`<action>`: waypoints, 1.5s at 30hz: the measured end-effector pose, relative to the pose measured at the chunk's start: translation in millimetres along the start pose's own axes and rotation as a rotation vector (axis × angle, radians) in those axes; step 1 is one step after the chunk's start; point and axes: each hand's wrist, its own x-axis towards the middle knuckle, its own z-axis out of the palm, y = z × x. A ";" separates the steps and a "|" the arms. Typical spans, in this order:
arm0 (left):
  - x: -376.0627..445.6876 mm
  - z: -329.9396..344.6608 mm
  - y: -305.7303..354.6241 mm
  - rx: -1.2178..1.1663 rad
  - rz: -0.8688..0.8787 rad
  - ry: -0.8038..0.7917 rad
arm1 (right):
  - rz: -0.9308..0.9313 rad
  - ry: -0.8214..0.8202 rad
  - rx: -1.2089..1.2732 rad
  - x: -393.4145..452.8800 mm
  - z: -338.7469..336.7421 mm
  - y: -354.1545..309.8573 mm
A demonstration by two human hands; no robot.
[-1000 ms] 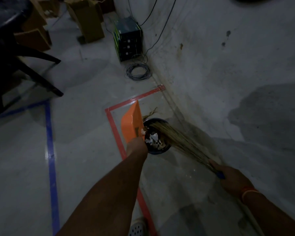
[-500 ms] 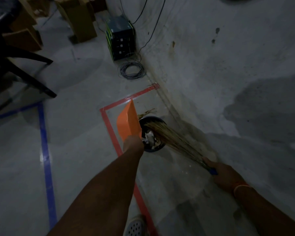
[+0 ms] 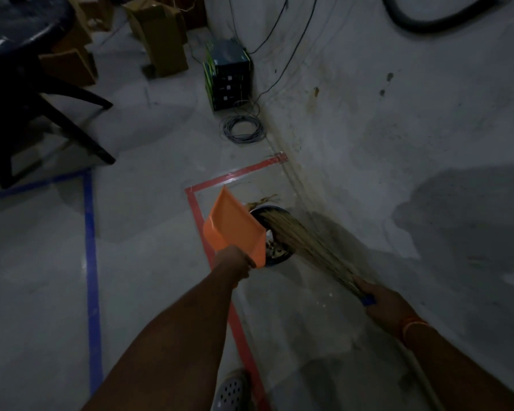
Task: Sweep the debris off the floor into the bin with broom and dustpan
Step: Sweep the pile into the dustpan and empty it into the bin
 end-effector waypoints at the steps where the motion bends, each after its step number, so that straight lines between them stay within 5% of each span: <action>1: -13.3 -3.4 -5.3 -0.022 0.013 -0.037 | 0.000 0.009 0.007 -5.5 -0.1 -1.3; 9: -134.7 -4.3 -86.2 -0.331 0.050 0.043 | -0.153 -0.018 0.193 -71.2 14.5 -28.4; 17: -259.6 10.5 -267.8 -0.625 -0.087 0.159 | -0.446 -0.259 0.117 -138.0 104.5 -106.6; 25: -425.8 42.3 -501.0 -0.875 -0.195 0.322 | -0.676 -0.453 -0.090 -250.4 282.7 -197.5; 34: -602.4 111.0 -763.8 -1.106 -0.394 0.525 | -0.716 -0.561 -0.231 -349.7 521.3 -260.0; 45: -591.9 169.9 -958.2 -1.369 -0.613 0.613 | -0.825 -0.545 -0.505 -279.7 740.1 -395.3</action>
